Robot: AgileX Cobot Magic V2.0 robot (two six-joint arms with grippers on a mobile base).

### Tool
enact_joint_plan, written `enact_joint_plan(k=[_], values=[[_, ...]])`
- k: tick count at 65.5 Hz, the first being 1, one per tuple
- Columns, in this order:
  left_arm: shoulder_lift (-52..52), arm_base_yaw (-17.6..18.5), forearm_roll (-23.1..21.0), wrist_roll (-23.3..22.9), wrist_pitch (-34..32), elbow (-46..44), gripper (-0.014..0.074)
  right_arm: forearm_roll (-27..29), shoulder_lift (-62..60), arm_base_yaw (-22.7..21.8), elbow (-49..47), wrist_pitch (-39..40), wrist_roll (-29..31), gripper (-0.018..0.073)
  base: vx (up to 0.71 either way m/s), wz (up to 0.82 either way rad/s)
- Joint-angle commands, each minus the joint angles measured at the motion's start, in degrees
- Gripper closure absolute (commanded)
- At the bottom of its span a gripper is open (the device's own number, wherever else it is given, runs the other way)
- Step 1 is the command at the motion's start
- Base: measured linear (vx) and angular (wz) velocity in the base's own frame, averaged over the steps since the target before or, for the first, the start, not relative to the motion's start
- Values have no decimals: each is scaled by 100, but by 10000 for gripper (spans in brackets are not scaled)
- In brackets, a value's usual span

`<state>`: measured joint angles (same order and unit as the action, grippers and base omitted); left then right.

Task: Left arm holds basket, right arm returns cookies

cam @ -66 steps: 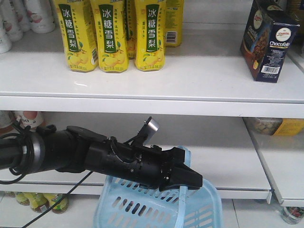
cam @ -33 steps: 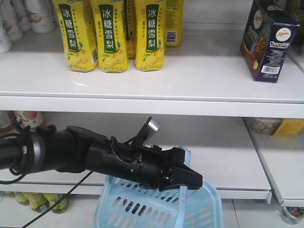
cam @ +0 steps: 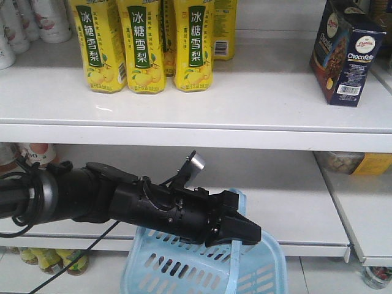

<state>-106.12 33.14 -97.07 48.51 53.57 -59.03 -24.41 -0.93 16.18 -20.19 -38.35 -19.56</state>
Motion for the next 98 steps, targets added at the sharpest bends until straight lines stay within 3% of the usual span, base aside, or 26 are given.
enact_joint_plan(k=[1, 12, 23, 41, 98], values=[[301, -10, -467, 311, 148, -177, 603, -225, -7, -8, -9, 521, 68, 51, 0, 0], [301, -10, -467, 311, 143, -177, 603, -644, 5, -8, 373, 1220, 68, 51, 0, 0], [301, -10, -466, 311, 144, -177, 603, -745, 5, -8, 424, 1167, 68, 103, 0, 0], [301, -10, -466, 311, 144, -177, 603, -745, 5, -8, 424, 1185, 68, 574, 0, 0], [375, -6, -466, 305, 247, -140, 603, -747, 5, -8, 424, 1188, 68, 567, 0, 0]])
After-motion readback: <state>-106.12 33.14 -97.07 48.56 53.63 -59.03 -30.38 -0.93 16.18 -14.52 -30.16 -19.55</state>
